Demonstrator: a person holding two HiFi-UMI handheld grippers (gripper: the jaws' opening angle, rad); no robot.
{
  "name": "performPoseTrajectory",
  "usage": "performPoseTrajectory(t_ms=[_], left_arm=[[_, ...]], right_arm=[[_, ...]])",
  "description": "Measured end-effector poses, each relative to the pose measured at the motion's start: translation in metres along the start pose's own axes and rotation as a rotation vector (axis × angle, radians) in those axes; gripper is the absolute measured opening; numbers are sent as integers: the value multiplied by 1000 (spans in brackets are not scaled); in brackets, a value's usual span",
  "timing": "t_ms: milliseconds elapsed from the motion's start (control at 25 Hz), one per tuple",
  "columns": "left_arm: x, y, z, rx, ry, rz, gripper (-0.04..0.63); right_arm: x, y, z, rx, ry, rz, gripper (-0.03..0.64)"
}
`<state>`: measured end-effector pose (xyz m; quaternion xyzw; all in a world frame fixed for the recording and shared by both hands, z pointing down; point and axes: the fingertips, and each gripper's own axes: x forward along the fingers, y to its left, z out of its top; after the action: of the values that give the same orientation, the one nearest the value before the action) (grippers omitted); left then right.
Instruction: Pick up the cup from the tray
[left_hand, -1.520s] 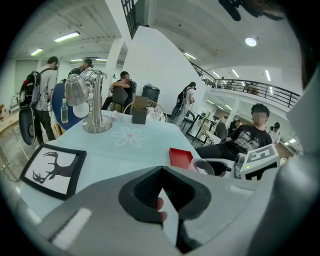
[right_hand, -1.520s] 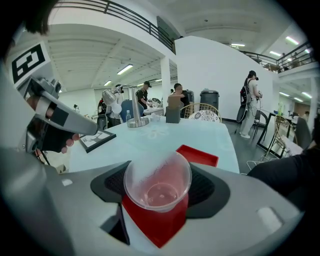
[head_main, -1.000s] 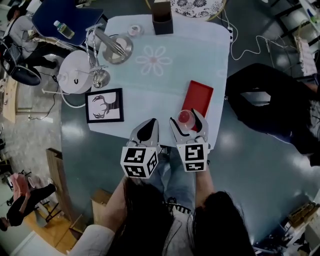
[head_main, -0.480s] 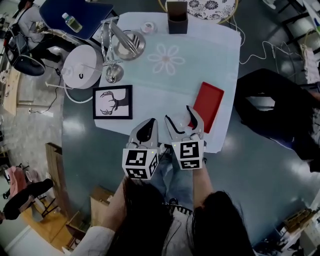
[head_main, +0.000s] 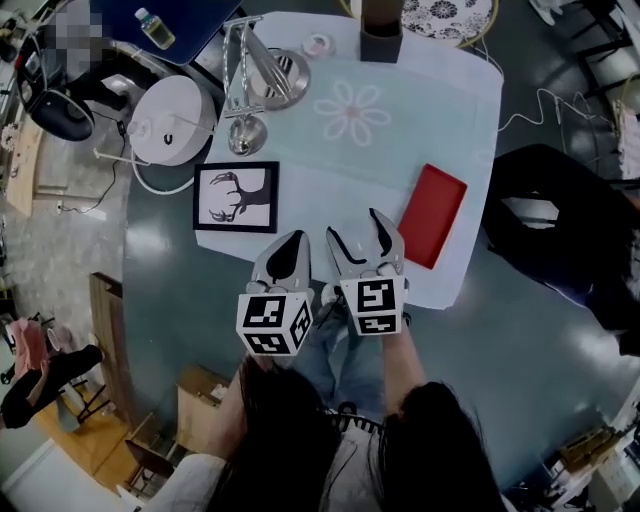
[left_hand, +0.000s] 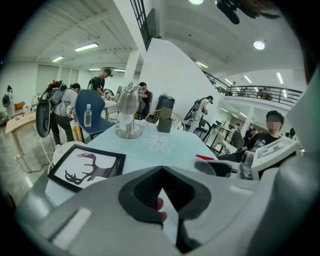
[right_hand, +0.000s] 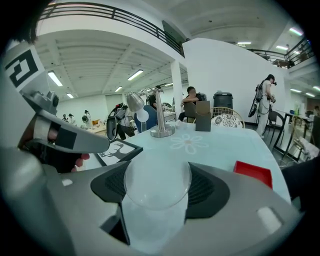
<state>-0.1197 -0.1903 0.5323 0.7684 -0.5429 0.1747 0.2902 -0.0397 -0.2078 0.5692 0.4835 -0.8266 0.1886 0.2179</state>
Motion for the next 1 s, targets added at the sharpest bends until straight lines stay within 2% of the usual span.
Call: performPoseTrajectory(t_ms=[480, 640, 1000], left_arm=[[6, 9, 9, -10, -14, -1, 0], [6, 11, 12, -48, -26, -6, 0], [5, 15, 8, -77, -24, 3, 0]], right_arm=[[18, 4, -18, 1, 19, 22, 337], [20, 6, -23, -15, 33, 33, 339], [25, 8, -22, -55, 14, 30, 347]])
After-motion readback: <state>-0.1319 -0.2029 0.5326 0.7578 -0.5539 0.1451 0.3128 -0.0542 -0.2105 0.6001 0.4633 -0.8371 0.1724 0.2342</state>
